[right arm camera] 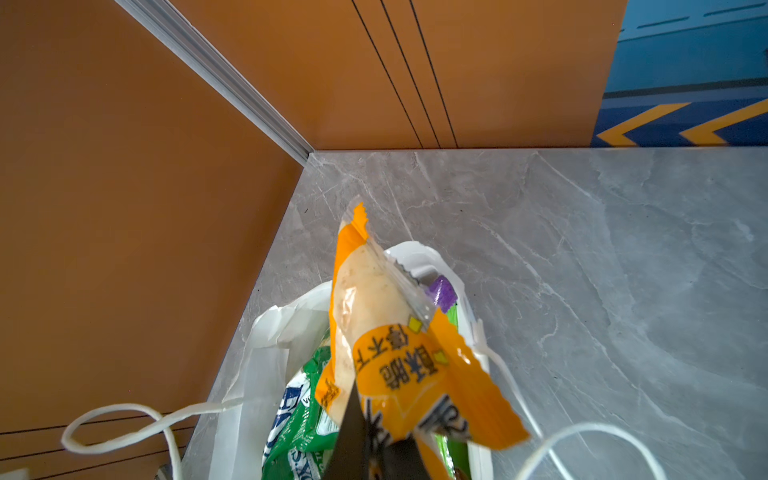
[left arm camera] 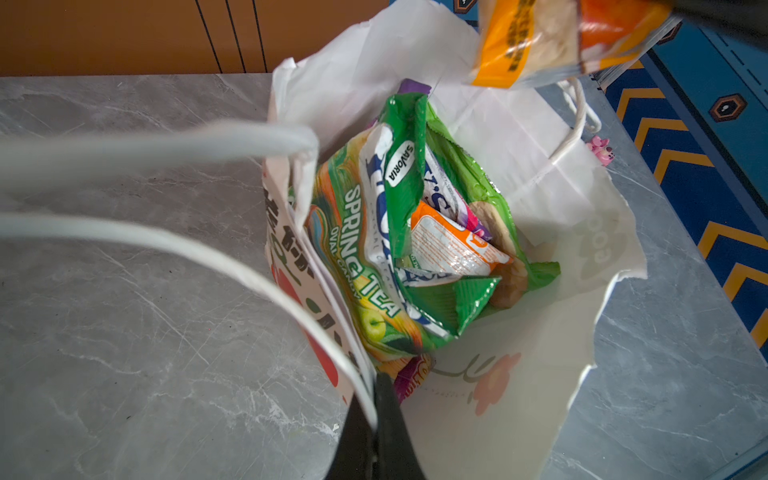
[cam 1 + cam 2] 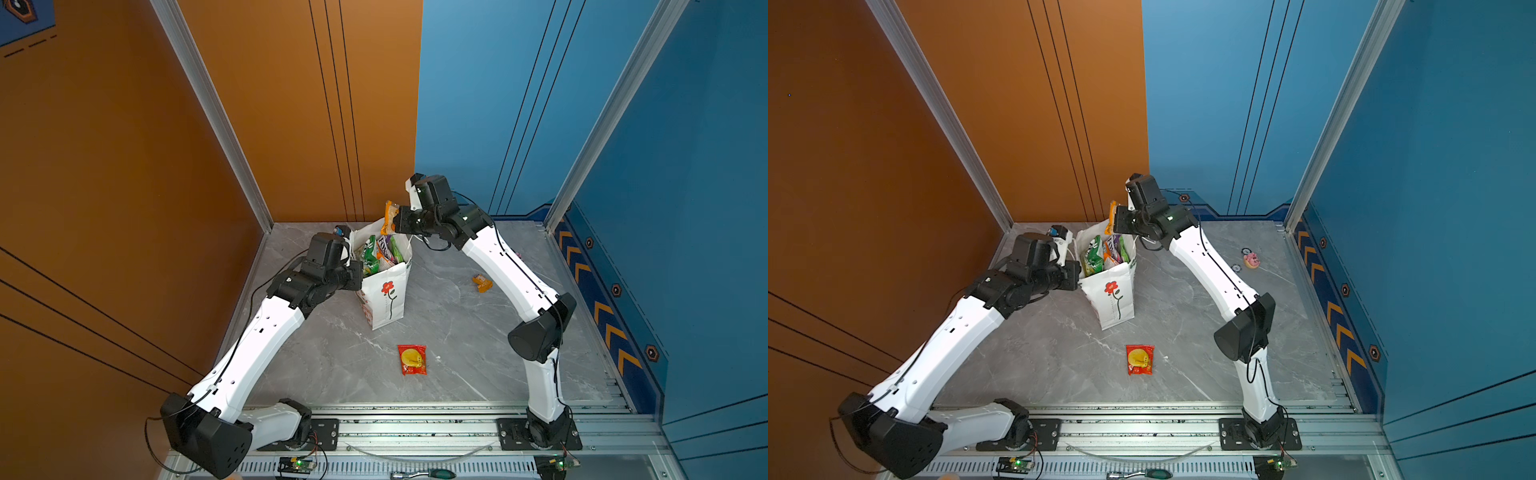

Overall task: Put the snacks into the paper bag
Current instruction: 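Carry the biscuit pack with the right gripper over the paper bag, then lower the biscuit pack into the bag and open the right gripper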

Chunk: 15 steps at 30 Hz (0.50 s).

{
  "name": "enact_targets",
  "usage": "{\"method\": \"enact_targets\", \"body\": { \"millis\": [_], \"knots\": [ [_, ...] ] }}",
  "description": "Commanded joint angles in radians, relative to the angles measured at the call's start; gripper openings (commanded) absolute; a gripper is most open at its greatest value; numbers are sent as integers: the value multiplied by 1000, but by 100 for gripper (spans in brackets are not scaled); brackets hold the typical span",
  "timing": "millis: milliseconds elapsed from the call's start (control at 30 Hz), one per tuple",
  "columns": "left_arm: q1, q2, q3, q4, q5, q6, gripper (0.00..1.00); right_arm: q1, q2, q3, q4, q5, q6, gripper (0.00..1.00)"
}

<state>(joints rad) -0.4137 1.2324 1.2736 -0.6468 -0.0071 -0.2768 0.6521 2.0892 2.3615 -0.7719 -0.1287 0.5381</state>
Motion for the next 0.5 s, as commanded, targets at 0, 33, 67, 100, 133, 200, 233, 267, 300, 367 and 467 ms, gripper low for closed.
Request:
{"method": "enact_targets", "body": {
  "millis": [0, 33, 67, 100, 133, 200, 233, 267, 300, 367, 467],
  "knots": [
    [-7, -17, 24, 38, -17, 27, 0, 8, 35, 36, -30, -21, -12, 3],
    [-7, -18, 24, 38, -17, 27, 0, 9, 42, 38, -30, -20, -12, 3],
    [-7, -18, 25, 38, -18, 27, 0, 9, 47, 41, -32, -22, -13, 3],
    [-7, -17, 24, 38, -18, 27, 0, 9, 53, 41, -34, -23, -12, 3],
    [-8, -18, 24, 39, -17, 27, 0, 12, 57, 41, -40, -13, -9, 3],
    [-7, -17, 25, 39, -18, 27, 0, 14, 65, 41, -51, 0, -7, 3],
    [-8, -18, 24, 39, -17, 27, 0, 15, 69, 41, -60, 10, -4, 4],
    [-7, -19, 24, 39, -19, 27, 0, 15, 74, 41, -67, 19, -1, 4],
    [-8, -19, 25, 38, -19, 26, 0, 15, 78, 42, -70, 21, 0, 4],
    [-7, -18, 24, 38, -20, 27, 0, 18, 87, 42, -73, 18, 3, 4],
    [-8, -18, 25, 38, -20, 27, 0, 29, 95, 44, -74, 14, 5, 4]
  ]
}}
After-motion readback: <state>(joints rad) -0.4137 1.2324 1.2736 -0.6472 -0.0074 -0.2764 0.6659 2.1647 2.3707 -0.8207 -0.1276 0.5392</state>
